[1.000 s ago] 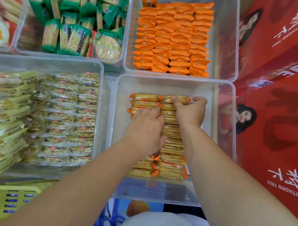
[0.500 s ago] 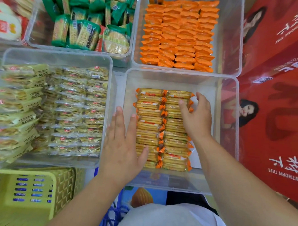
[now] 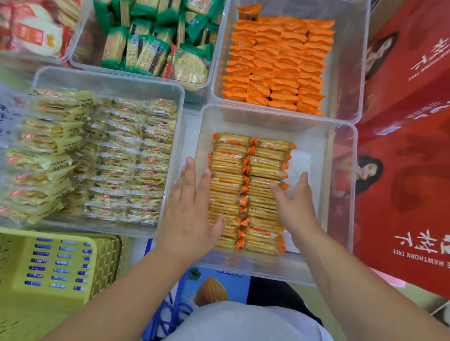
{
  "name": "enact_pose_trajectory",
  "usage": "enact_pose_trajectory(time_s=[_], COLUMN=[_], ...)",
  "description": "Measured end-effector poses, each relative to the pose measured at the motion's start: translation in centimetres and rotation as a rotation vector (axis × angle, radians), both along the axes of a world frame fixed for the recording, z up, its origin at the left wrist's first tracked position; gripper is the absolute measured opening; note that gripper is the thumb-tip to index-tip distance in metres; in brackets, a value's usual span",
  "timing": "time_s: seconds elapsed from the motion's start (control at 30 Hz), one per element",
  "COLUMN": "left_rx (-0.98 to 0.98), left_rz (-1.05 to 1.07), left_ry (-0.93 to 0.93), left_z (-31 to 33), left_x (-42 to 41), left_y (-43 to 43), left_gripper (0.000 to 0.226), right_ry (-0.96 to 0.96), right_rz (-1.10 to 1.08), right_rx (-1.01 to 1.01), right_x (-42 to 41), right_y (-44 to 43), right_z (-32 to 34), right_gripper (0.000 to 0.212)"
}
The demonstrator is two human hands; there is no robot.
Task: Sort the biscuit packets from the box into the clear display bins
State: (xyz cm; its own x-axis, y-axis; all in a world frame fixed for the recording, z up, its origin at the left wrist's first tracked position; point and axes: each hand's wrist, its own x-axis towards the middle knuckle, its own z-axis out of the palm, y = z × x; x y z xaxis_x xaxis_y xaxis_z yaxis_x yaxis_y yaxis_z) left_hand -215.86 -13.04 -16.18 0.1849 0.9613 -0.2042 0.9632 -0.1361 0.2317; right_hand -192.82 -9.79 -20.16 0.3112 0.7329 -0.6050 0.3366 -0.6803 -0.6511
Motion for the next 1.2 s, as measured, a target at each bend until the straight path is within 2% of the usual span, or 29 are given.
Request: enact_pose_trajectory(time_s=[0.13, 0.23, 0.37, 0.47, 0.57, 0.67, 0.73, 0.8, 0.93, 0.97, 1.03, 1.07, 1.2], left_rx=[-0.012, -0.024, -0.021, -0.021, -0.023, -0.027, -0.024, -0.026, -0.038, -0.048, -0.068, -0.081, -0.064], left_rz=[0.005, 0.007, 0.004, 0.006, 0.010, 0.011, 0.011, 0.011, 0.024, 0.028, 0.033, 0.035, 0.156], left_ry=[0.006, 0.002, 0.002, -0.002, 0.004, 0.008, 0.002, 0.005, 0.015, 0.009, -0.023, -0.048, -0.340], left_z=[0.0, 0.0, 0.0, 0.1, 0.2, 0.1, 0.2, 0.1, 0.2, 0.5, 1.2, 1.5, 5.0], left_x=[0.1, 0.1, 0.1, 0.2, 0.2, 0.3, 0.3, 0.2, 0.3, 0.4, 0.3, 0.2, -0.9], left_y=[0.1, 0.1, 0.1, 0.1, 0.2, 0.2, 0.3, 0.3, 0.3, 0.3, 0.3, 0.4, -0.8], left_gripper=[0.098, 0.098, 0.097, 0.096, 0.096, 0.094, 0.093, 0.093, 0.094, 0.094, 0.094, 0.094, 0.085], right_ry=[0.259, 0.407, 0.474, 0.427, 0.250, 0.383, 0.418, 0.416, 0.410, 0.385, 0.323, 0.309, 0.271], right_rz=[-0.093, -0.054, -0.010, 0.088, -0.043, -0.077, -0.053, -0.051, -0.012, -0.010, -0.012, -0.004, 0.015], right_rx=[-0.296, -0.347, -0.390, -0.385, -0.276, -0.310, -0.327, -0.321, -0.315, -0.289, -0.214, -0.163, 0.005], right_x=[-0.5, -1.4, -1.0, 0.7, 1.5, 0.2, -0.8, -0.9, 0.1, 0.1, 0.2, 0.2, -0.2], right_y=[-3.7, -4.5, -4.1, -3.9, -3.6, -3.7, -3.9, -3.7, -3.7, -3.8, -4.1, -4.4, -5.7], right_z=[1.2, 1.2, 1.8, 2.5, 2.6, 2.6, 2.7, 2.6, 3.2, 3.6, 4.6, 4.8, 8.5], right_gripper=[0.097, 0.105, 0.116, 0.098, 0.093, 0.077, 0.081, 0.087, 0.073, 0.078, 0.094, 0.096, 0.073])
